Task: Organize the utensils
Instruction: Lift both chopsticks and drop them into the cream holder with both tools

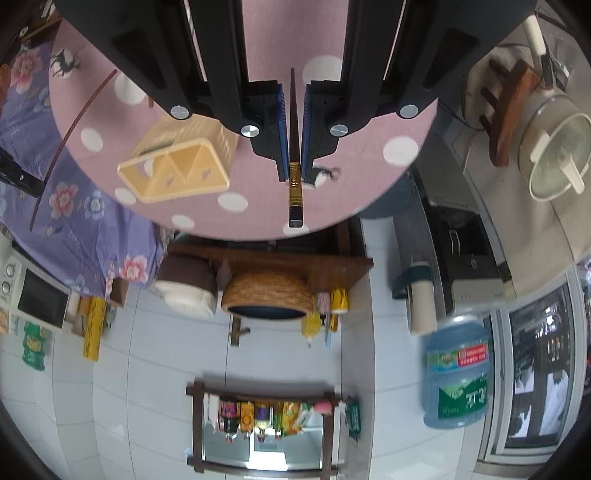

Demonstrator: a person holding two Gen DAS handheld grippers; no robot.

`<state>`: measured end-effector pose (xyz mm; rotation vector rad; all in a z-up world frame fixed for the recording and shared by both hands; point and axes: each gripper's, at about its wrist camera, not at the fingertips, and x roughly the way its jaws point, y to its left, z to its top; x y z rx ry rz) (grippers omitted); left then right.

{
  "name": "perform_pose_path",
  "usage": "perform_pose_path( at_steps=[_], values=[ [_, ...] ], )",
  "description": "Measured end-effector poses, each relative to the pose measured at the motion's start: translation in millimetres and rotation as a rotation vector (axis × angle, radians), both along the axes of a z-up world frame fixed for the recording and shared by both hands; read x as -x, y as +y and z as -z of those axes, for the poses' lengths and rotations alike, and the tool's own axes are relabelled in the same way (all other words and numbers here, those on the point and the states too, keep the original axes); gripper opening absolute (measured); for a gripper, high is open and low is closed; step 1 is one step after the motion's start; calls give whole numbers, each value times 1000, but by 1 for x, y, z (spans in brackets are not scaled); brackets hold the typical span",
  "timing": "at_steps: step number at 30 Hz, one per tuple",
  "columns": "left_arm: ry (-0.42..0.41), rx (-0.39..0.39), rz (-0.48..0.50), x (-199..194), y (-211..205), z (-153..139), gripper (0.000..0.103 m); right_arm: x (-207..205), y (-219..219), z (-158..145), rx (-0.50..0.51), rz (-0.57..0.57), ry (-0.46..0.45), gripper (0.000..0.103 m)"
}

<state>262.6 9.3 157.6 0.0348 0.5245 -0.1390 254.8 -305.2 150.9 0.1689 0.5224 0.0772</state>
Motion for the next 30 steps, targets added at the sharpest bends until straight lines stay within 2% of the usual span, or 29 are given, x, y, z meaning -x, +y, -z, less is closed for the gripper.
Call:
perform_pose_path(
  at_steps=[4,9,11,13,15,19,25,30],
  values=[
    [-78,19,9,-5,-10,-52,8,-14,8,-50,11,-9,-67,6],
    [-144,98,62,-10,-27,-111,8,-31,17,-120,-17,0,-171,6],
    [-157,111,87,-12,-37,-122,8,-36,25,-136,-7,0,-209,6],
    [-152,121,103,-16,-46,-121,8,-42,32,-140,-7,1,-222,6],
    [-137,135,107,-22,-53,-110,8,-50,37,-130,-19,9,-219,6],
    [-56,153,117,-40,-67,-66,8,-70,46,-89,-14,46,-171,6],
    [58,145,114,-57,-69,-4,8,-93,53,-21,-67,21,-30,6],
    [125,139,91,-69,-62,26,8,-99,58,4,-81,2,13,6]
  ],
)
